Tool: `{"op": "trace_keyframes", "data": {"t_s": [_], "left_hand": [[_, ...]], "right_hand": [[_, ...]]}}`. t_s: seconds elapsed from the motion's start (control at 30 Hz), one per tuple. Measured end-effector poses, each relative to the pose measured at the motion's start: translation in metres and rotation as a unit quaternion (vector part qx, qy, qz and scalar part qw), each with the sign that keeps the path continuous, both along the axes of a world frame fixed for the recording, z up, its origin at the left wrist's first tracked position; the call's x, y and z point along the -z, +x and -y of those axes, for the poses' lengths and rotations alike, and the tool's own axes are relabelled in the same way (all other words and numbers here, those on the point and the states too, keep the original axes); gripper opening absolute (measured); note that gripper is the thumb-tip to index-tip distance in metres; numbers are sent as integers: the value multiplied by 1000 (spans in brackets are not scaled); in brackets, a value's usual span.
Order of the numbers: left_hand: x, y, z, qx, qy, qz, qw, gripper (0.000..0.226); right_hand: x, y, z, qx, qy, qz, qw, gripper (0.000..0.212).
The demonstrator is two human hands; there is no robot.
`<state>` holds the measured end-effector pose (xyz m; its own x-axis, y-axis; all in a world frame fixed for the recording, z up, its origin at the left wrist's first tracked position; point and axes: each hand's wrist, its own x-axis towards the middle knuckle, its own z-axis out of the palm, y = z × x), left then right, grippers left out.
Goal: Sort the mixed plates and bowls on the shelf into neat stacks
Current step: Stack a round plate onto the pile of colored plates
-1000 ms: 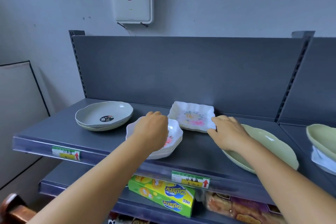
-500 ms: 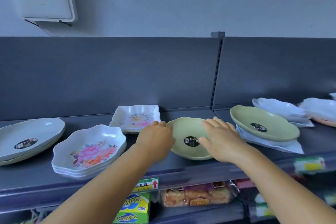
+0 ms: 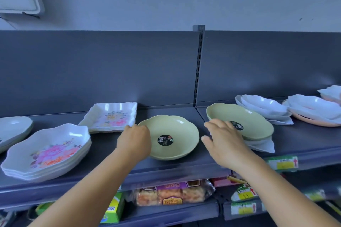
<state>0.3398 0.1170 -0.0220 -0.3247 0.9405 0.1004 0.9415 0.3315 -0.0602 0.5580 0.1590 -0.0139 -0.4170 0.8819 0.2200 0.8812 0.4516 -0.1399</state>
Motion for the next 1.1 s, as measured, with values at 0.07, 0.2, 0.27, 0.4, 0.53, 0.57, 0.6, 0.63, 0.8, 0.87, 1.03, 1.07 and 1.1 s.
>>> {"op": "trace_keyframes", "data": {"t_s": [0.07,0.2,0.27,0.4,0.53,0.57,0.6,0.63,0.8,0.87,1.03,1.07,1.1], "left_hand": [[2,3,0,-23,-3,14,1000,30],[5,11,-4,-47,25,72,996,28],[8,15,-7,-49,44,99,993,24],[13,22,-12,-55,69,123,988,18],[15,27,-13,-75,89,152,982,12],[15,28,-12,-80,91,160,980,9],[16,28,-12,-85,94,167,978,6],[17,28,-12,-90,98,173,976,4],[24,22,-13,-123,118,207,964,13],[26,20,-12,-130,124,221,959,13],[27,23,-10,-142,141,240,950,14],[26,25,-9,-144,144,243,948,14],[26,26,-8,-145,148,245,947,15]], "right_hand": [[-4,15,-4,17,10,-27,999,43],[-6,50,-22,84,6,-30,996,39],[-3,67,-33,123,0,-31,992,40],[7,96,-51,203,-40,-76,976,46],[4,111,-63,251,-73,-159,952,51],[3,114,-67,257,-86,-170,947,50],[1,117,-71,263,-99,-177,943,48],[0,120,-74,268,-110,-179,940,43],[1,138,-80,266,-149,-205,930,21],[2,143,-81,266,-159,-245,919,16],[2,141,-83,215,-159,-387,882,24],[0,136,-82,201,-158,-392,884,24],[-3,130,-79,186,-157,-393,887,24]]}}
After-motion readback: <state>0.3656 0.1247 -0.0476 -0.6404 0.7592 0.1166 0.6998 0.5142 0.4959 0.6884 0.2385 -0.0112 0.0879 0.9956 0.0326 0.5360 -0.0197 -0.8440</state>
